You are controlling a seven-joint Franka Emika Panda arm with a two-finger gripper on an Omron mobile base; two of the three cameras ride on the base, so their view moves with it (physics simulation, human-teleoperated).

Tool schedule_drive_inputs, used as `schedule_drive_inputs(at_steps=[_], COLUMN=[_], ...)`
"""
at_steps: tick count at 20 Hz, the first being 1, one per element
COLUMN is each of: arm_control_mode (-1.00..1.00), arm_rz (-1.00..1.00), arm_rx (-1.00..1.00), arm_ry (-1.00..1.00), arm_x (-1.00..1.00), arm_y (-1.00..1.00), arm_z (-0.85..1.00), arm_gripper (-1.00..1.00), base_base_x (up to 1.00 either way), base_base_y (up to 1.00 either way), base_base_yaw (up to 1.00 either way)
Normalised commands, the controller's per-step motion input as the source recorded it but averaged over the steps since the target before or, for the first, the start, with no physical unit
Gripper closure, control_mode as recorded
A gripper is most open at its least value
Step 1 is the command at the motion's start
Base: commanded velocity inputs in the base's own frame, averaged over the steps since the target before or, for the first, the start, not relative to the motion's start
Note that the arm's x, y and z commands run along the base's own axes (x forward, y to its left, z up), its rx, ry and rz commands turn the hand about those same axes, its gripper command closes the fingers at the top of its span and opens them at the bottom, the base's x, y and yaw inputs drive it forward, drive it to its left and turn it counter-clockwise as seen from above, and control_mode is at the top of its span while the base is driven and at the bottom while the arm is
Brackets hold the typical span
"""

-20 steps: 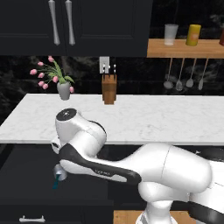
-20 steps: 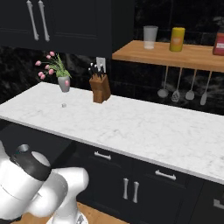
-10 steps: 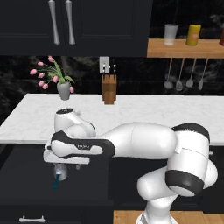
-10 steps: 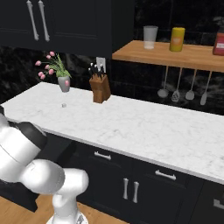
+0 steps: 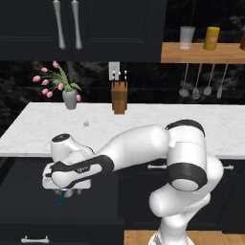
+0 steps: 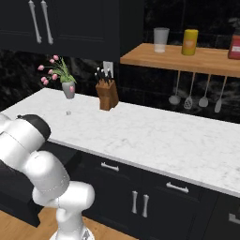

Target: Pick the measuring cup from the drawer and place it on the counter.

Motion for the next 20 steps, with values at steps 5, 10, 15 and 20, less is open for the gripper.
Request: schedule_drive_inputs(at_steps=[5,10,15,20], arm_control_mode=[-1.0,-1.0,-1.0,-1.0], arm_rz=[0.0,0.0,0.0,0.0], arm_rx=[0.0,-0.03,-0.05,-0.11], arm_ry=[0.0,0.0,-0.01,0.0], arm_x=[0.44,0.21,0.15,0.21], arm_y=[0.05,0.22,0.51,0.71], arm_z=[-0.35,-0.48,-0.44,-0.15], arm_gripper=[-1.0,-1.0,-1.0,-1.0], base_base_x=[0.0,0.0,0.0,0.0], base_base_y=[0.0,0.0,0.0,0.0], base_base_yaw=[0.0,0.0,0.0,0.0])
